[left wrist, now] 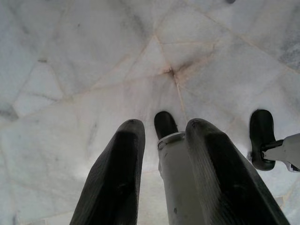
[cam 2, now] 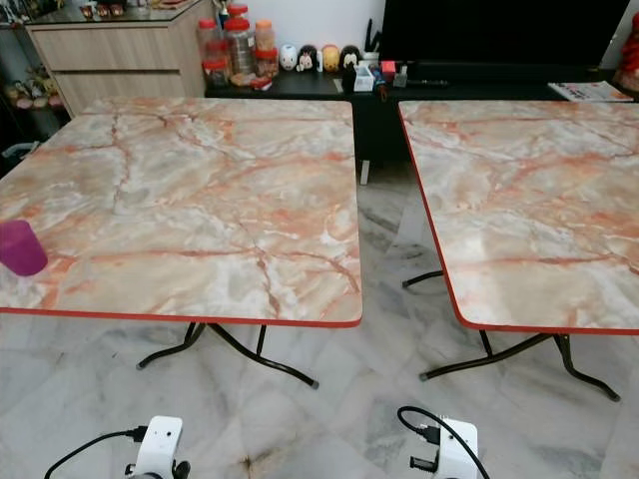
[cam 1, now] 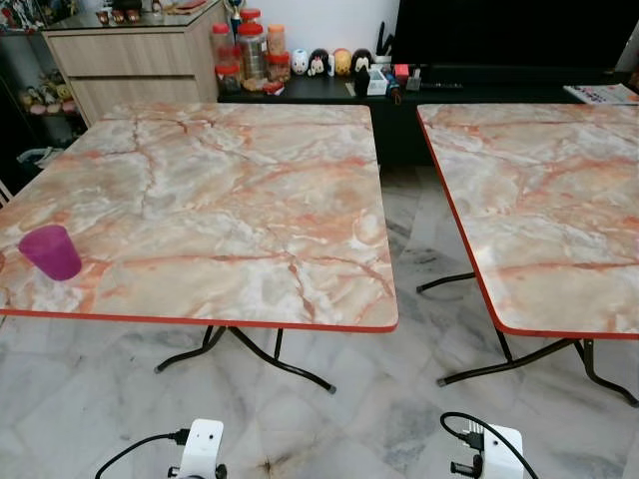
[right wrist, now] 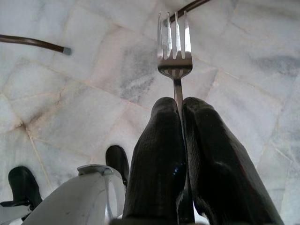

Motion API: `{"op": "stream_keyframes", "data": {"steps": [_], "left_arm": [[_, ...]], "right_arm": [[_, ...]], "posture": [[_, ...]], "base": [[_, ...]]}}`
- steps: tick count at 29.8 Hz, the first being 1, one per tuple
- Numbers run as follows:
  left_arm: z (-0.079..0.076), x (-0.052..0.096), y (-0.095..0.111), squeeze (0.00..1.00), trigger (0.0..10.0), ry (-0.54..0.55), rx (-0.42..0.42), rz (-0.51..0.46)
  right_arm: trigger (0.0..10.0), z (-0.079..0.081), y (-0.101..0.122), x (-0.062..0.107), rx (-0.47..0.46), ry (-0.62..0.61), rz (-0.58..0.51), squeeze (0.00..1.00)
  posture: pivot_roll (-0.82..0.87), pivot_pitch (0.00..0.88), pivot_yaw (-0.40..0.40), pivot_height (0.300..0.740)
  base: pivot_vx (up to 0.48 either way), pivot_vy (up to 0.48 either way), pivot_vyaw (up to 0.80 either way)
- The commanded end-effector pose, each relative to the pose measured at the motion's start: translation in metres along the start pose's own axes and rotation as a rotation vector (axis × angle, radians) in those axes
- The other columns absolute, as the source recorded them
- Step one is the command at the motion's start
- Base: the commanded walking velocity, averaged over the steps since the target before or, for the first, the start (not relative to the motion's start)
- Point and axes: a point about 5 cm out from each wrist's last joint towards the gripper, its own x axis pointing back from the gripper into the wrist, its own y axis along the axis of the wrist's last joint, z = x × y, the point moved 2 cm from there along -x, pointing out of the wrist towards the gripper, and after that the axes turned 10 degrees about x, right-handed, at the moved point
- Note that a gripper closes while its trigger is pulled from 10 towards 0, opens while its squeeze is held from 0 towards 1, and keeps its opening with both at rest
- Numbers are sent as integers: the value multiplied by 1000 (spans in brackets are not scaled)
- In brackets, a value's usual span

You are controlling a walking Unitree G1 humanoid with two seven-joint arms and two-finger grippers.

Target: Setting the table

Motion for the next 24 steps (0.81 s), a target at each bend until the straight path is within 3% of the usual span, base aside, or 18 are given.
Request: {"op": "stream_keyframes", "data": {"steps": [1,6,14,17,19,24], "left_arm": [[5,1,-7,0,10000,18,-1,27],[5,1,-8,0,10000,18,-1,29],[4,1,-6,0,10000,16,-1,25],[3,1,-7,0,10000,16,0,26],[7,1,-7,0,10000,30,17,22],[14,3,-11,0,10000,41,9,28]], "right_arm": [[10000,1,2,0,2,1,0,0],[10000,1,1,0,-2,-2,4,0],[10000,0,2,-1,-20,-7,3,0],[10000,0,2,-1,-28,-1,4,0],[10000,2,4,-1,31,6,-6,0],[10000,5,1,0,48,26,3,0]], "posture": [[-79,0,2,740],[-81,0,3,740],[-79,0,2,740],[-75,0,1,740],[-60,0,-3,740],[-52,0,-7,740]], "base": [[0,0,0],[0,-48,0],[0,-379,0],[0,-404,-775],[0,-405,0],[0,-403,0]]}}
